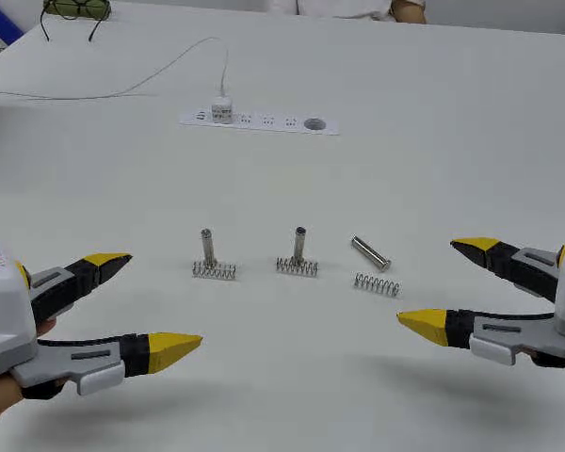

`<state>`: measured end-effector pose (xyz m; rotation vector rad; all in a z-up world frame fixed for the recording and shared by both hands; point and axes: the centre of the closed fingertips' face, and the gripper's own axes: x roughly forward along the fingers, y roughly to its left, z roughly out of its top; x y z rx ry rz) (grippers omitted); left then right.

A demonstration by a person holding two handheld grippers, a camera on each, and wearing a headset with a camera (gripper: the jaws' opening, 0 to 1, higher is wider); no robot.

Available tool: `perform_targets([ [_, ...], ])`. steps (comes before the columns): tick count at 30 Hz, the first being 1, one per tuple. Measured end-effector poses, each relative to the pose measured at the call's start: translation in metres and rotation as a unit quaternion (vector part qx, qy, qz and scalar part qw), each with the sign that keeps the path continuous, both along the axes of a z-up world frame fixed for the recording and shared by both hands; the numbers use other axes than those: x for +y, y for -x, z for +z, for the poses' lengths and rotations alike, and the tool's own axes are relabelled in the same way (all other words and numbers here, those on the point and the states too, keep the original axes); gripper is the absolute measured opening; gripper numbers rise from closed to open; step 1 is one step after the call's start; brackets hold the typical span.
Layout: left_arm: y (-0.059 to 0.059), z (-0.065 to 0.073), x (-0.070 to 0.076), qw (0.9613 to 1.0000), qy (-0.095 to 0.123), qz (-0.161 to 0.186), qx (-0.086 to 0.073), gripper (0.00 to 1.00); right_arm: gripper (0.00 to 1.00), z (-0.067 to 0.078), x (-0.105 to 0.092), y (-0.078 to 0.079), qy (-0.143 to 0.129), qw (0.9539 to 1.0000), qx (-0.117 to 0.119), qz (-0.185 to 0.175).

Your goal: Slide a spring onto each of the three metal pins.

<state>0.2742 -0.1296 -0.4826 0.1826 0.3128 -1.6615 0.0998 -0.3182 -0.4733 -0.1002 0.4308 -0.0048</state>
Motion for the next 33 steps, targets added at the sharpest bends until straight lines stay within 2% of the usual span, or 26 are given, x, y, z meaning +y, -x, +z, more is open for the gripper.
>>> perform_targets([
  [33,0.0001,0.0022,-0.0014,1.0,0.002,0.001,-0.003,0.87,0.67,0.0018,-0.0047,-0.0007,0.001,0.9999,0.012,-0.007],
])
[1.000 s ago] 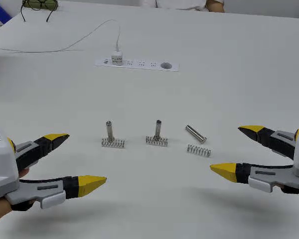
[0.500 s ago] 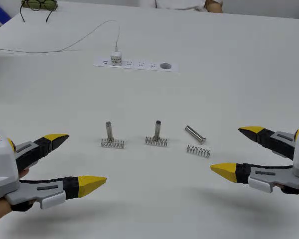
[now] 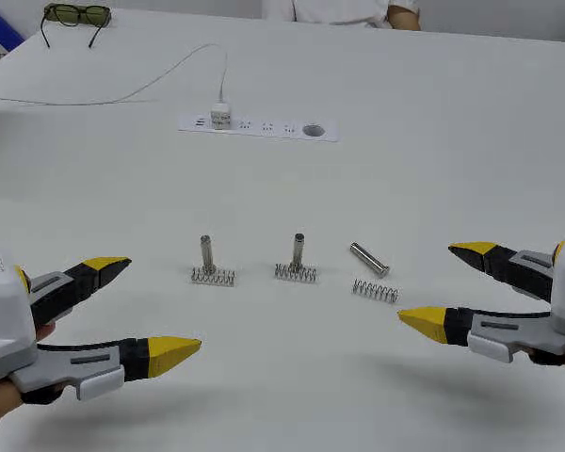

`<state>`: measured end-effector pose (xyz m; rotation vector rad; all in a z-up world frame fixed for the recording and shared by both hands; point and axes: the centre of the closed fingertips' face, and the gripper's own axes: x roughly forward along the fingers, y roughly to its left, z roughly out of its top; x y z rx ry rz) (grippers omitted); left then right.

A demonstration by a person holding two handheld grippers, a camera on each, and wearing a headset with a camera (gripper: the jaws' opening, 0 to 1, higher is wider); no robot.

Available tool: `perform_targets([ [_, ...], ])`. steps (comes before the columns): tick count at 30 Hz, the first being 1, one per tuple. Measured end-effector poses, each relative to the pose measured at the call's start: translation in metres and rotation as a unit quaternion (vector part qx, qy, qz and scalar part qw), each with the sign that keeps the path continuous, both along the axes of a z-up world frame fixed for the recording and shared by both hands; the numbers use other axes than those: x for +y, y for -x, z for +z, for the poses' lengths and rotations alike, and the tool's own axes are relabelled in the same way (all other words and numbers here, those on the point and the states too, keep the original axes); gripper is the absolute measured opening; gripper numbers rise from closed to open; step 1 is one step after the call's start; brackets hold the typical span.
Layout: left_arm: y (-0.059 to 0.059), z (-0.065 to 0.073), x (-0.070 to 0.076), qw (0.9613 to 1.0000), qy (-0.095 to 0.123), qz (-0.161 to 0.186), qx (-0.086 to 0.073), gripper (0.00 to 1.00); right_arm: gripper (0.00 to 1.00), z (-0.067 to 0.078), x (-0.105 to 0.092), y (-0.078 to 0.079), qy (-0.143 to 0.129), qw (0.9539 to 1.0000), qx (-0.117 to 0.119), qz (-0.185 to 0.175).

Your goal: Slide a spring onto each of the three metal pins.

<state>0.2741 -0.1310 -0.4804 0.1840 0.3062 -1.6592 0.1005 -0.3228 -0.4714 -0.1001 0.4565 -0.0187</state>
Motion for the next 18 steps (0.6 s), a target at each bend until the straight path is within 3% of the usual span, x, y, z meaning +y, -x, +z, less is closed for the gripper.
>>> perform_targets([
  [12,0.001,0.001,0.002,1.0,0.002,0.004,0.0,0.87,0.6,0.007,-0.006,-0.011,-0.006,1.0,0.003,-0.006],
  [18,0.001,0.0,0.003,1.0,0.0,0.006,0.001,0.87,0.52,0.003,-0.011,-0.018,-0.006,0.9997,0.022,-0.01],
])
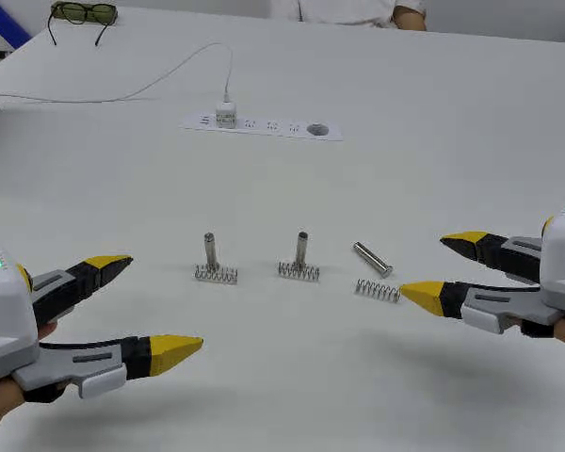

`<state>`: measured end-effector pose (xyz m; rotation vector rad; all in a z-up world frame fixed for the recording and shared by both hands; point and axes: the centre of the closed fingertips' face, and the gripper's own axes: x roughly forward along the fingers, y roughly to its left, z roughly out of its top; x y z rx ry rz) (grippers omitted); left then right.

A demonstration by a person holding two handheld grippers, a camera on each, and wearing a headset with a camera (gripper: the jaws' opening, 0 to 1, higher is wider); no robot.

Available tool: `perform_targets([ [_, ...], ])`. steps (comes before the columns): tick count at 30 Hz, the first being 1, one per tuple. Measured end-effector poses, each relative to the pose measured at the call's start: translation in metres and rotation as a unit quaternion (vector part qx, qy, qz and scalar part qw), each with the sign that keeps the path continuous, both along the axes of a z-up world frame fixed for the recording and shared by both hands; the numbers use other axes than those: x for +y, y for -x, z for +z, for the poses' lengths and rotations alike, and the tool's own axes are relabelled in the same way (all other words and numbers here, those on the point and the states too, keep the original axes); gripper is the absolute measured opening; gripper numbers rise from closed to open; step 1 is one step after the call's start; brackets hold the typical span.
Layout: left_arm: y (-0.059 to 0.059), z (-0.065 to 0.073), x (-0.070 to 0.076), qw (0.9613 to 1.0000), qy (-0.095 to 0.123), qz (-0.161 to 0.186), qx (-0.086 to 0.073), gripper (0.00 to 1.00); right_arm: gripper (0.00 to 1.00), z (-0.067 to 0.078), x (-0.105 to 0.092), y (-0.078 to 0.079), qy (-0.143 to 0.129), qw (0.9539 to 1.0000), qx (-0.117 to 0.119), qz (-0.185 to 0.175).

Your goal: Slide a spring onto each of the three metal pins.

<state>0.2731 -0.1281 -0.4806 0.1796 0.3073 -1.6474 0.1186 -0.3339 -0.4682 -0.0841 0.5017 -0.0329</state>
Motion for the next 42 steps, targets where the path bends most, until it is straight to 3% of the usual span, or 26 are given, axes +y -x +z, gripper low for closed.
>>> perform_targets([
  [16,0.001,0.001,-0.001,1.0,0.001,-0.002,-0.002,0.87,0.33,-0.007,-0.01,-0.029,-0.003,0.9992,0.04,-0.005],
  [24,0.002,-0.001,-0.001,1.0,0.0,-0.002,-0.001,0.86,0.29,-0.014,-0.015,-0.046,-0.001,0.998,0.063,-0.01],
  [42,0.001,-0.007,0.001,1.0,-0.004,0.0,0.003,0.85,0.2,-0.046,-0.022,-0.067,0.01,0.99,0.14,-0.011],
])
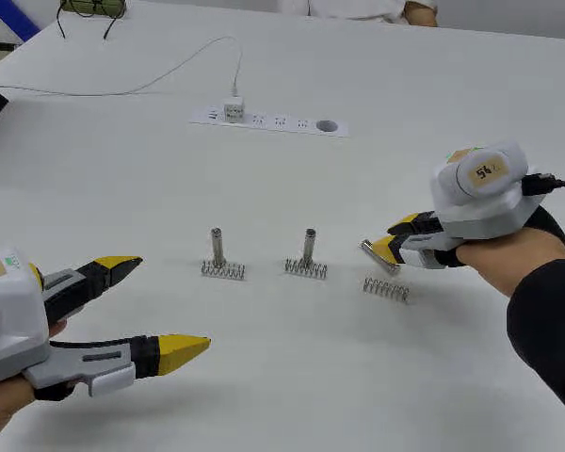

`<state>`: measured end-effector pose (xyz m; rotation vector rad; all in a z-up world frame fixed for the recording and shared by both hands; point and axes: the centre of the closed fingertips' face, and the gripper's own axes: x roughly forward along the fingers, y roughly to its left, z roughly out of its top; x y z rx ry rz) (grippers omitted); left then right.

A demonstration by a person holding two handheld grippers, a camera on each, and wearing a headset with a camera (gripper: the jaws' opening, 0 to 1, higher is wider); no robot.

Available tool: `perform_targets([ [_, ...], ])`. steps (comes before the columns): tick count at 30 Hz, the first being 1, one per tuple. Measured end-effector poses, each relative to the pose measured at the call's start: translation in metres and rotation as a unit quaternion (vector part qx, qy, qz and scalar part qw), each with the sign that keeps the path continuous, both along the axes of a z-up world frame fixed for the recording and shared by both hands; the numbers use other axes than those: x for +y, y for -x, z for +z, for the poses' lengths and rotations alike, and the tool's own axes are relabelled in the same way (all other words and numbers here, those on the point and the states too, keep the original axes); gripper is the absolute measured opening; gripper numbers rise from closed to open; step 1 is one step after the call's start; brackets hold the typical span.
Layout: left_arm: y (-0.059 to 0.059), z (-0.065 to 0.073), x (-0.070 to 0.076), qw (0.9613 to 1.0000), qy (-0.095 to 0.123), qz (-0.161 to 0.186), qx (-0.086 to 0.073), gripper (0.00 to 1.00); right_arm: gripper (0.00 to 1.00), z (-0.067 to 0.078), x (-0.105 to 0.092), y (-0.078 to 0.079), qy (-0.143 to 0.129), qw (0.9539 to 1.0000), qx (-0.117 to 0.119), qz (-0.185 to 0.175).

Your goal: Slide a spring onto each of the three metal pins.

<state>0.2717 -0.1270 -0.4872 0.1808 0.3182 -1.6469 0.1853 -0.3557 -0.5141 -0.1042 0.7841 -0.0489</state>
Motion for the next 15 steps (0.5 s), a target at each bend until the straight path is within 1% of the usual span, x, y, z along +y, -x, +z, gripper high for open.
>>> perform_targets([
  [9,0.001,-0.002,0.0,1.0,-0.002,0.0,0.002,0.85,0.17,-0.011,0.0,-0.012,-0.007,0.9997,0.022,-0.001],
  [15,-0.001,-0.003,0.0,1.0,-0.002,0.002,0.003,0.85,0.17,-0.019,-0.001,-0.016,-0.013,0.9992,0.039,-0.002],
])
